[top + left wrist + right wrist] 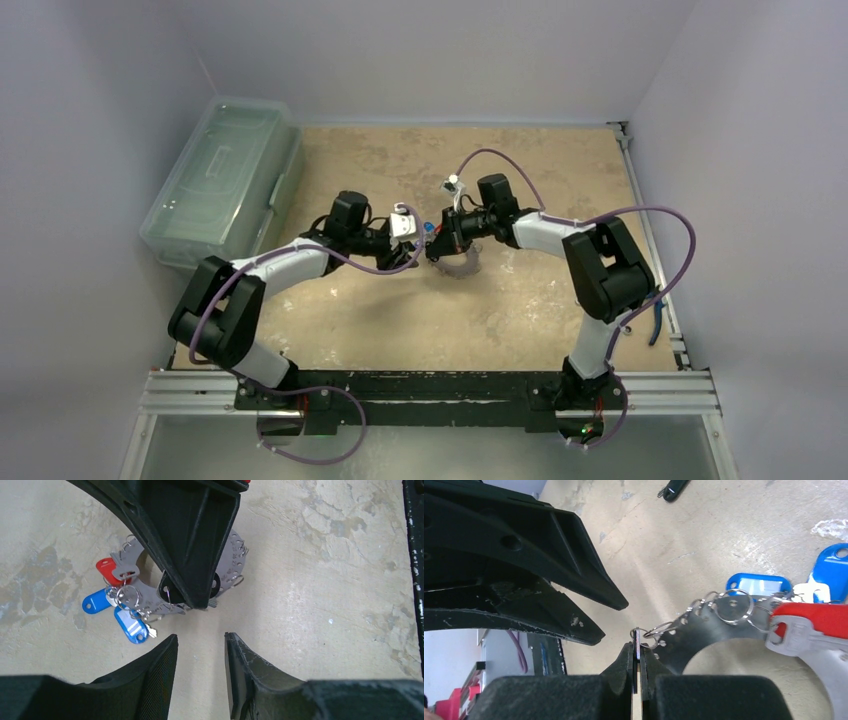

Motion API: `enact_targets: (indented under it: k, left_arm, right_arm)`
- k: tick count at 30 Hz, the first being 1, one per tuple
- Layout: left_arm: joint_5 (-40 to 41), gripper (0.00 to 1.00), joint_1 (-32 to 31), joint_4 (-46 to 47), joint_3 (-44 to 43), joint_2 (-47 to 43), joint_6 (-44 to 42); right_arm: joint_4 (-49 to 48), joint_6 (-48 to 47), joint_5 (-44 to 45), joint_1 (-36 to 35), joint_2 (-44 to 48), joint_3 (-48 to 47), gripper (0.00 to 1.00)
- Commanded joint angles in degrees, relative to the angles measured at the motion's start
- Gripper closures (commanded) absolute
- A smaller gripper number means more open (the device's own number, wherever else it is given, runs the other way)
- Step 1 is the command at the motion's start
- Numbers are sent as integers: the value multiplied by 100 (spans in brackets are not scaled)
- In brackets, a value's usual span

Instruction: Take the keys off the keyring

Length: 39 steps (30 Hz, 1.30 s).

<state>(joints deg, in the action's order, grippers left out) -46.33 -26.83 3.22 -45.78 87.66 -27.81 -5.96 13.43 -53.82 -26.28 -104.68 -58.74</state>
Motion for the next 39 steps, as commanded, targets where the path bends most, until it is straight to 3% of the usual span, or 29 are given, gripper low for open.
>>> enact_targets:
  k: [1, 9, 18, 22, 39]
  left_arm:
    - [80, 61, -122, 772, 190, 73, -10]
    - [849, 64, -204, 2864, 760, 332, 1236]
    - [1060, 59, -404, 4163, 1095, 716, 1500]
    - [1334, 62, -446, 4883, 1232, 827, 1722]
    - [1872, 80, -410, 5830, 1537, 876, 1804]
  right_arm:
    - [257, -350, 45, -15, 2, -338, 100]
    - [329, -193, 302, -17, -94, -450, 100]
    - [708, -428, 245, -17, -70, -629, 100]
    - [794, -486, 254, -9, -70, -630, 100]
    - [1026, -711, -181, -17, 38, -556, 100]
